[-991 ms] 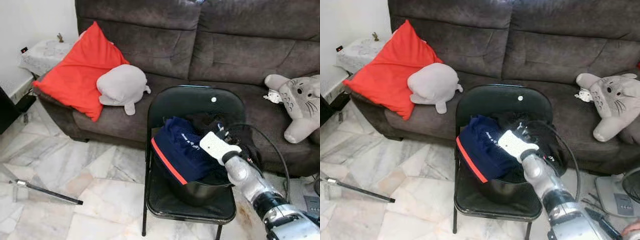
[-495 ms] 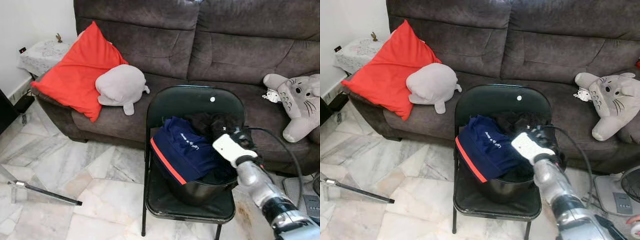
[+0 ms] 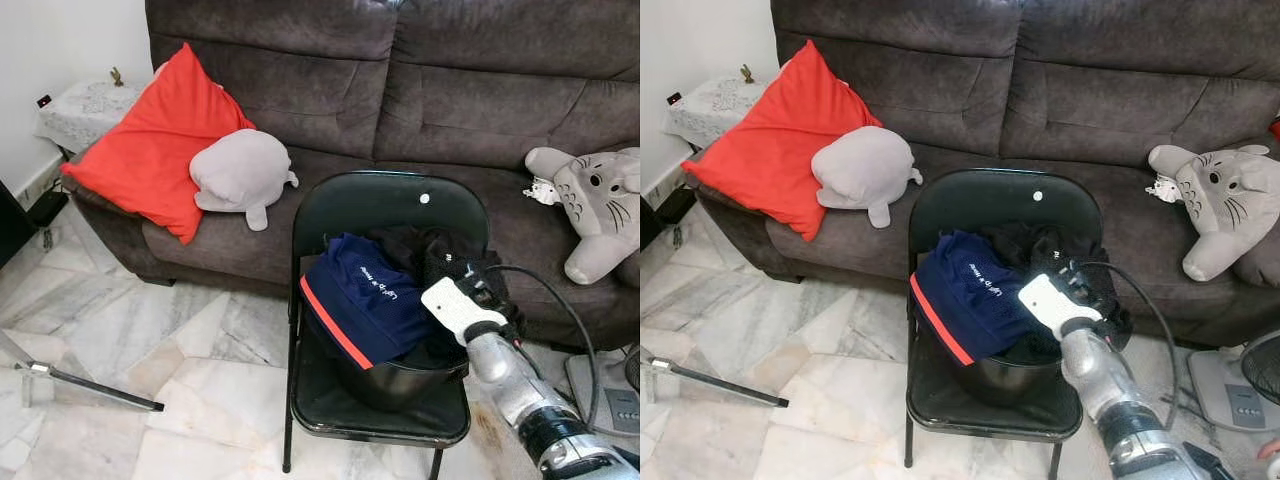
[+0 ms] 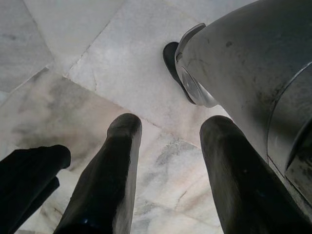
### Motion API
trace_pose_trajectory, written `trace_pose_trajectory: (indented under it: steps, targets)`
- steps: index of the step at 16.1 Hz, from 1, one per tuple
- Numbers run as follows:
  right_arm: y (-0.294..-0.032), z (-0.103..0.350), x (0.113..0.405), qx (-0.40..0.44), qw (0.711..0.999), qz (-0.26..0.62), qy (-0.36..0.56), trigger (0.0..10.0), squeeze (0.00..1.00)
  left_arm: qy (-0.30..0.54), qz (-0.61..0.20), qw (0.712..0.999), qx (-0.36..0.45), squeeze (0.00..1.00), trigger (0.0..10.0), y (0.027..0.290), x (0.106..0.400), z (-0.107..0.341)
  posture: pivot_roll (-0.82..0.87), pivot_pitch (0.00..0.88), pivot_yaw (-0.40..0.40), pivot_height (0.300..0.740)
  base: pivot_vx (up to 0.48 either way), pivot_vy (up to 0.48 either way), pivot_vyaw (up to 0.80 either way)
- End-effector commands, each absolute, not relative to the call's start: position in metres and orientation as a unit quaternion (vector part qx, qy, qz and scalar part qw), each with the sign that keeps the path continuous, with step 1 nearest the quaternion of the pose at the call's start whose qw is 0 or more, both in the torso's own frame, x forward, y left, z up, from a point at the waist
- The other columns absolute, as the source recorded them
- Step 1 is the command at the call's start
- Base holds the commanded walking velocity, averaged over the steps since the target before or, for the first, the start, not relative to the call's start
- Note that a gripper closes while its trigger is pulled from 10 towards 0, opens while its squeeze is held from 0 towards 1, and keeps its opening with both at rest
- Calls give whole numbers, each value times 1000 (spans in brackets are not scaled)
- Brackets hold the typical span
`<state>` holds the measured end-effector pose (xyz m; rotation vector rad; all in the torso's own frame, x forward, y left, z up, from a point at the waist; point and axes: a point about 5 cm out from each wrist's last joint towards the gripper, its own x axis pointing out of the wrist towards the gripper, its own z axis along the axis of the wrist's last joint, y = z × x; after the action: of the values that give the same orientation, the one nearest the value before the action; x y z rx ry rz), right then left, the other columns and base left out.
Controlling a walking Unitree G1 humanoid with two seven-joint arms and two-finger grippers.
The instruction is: Hang hanger
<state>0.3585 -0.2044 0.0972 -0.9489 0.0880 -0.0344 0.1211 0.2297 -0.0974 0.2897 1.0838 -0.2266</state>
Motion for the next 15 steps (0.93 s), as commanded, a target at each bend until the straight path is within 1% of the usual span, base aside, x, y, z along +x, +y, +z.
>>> trace_pose_trajectory:
  steps: [1,2,3,5,7,10,14,15]
  targets:
    - [-206,95,357,-440,896,-29,49,10000,706,527,-108,832,136,0,10000,232,111,-100,7,127,-9,740,0,0,0]
    - [-206,95,356,-438,897,-32,48,10000,671,527,-108,832,136,0,10000,232,111,-100,6,127,-9,740,0,0,0]
    - [-204,94,355,-439,897,-35,44,10000,0,527,-109,832,137,0,10000,232,111,-100,4,125,-10,740,0,0,0]
    - [-203,91,351,-433,900,-43,43,10000,0,527,-109,831,136,0,10000,232,111,-100,2,123,-11,740,0,0,0]
    - [-202,83,342,-434,898,-58,49,10000,0,527,-111,831,136,0,10000,231,111,-100,-4,118,-12,740,0,0,0]
    - [-204,75,335,-439,894,-64,68,10000,0,527,-111,832,135,0,10000,231,111,-100,-4,119,-16,740,0,0,0]
    - [-214,75,331,-451,884,-95,83,10000,0,527,-110,832,135,0,10000,231,111,-100,-3,122,-18,740,0,0,0]
    - [-219,83,332,-454,881,-119,66,10000,0,526,-110,832,134,0,10000,231,111,-100,-4,124,-17,740,0,0,0]
